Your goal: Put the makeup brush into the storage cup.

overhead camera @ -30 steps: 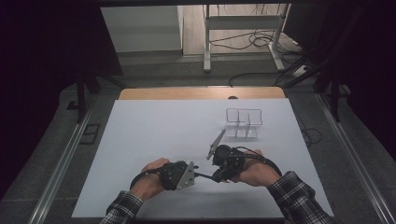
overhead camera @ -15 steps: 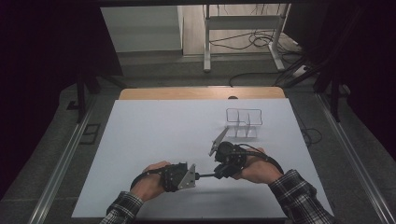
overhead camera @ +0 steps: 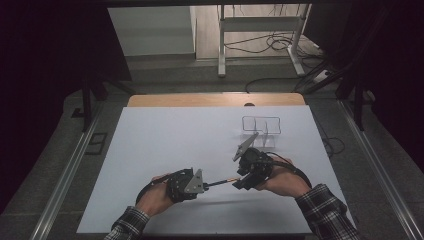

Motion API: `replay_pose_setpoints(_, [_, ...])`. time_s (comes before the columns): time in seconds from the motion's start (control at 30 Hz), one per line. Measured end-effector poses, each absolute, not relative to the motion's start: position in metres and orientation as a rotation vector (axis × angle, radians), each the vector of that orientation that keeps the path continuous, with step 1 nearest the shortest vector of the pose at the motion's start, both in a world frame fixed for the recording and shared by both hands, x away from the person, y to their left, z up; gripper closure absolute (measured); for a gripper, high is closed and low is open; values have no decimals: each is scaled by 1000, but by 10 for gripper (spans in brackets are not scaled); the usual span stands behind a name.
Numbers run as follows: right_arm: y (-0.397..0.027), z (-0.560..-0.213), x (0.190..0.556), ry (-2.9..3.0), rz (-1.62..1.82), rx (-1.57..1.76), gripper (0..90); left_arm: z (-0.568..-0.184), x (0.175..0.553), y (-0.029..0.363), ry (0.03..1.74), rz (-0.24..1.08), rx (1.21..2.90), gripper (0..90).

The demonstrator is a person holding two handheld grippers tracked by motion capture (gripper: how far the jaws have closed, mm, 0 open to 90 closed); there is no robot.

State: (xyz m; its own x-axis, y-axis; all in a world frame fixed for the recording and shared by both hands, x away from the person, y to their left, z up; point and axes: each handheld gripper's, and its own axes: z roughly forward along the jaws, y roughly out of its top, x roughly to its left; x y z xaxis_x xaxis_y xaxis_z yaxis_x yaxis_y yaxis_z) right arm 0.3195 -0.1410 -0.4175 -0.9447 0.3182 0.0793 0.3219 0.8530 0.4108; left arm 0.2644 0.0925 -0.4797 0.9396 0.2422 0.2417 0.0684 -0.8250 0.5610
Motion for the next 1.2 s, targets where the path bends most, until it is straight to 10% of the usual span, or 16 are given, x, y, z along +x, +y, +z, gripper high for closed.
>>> replay_pose_setpoints(1.2, [-163,-432,304,-2770,-1204,-815,506,-475,259,124,701,98,2174,847])
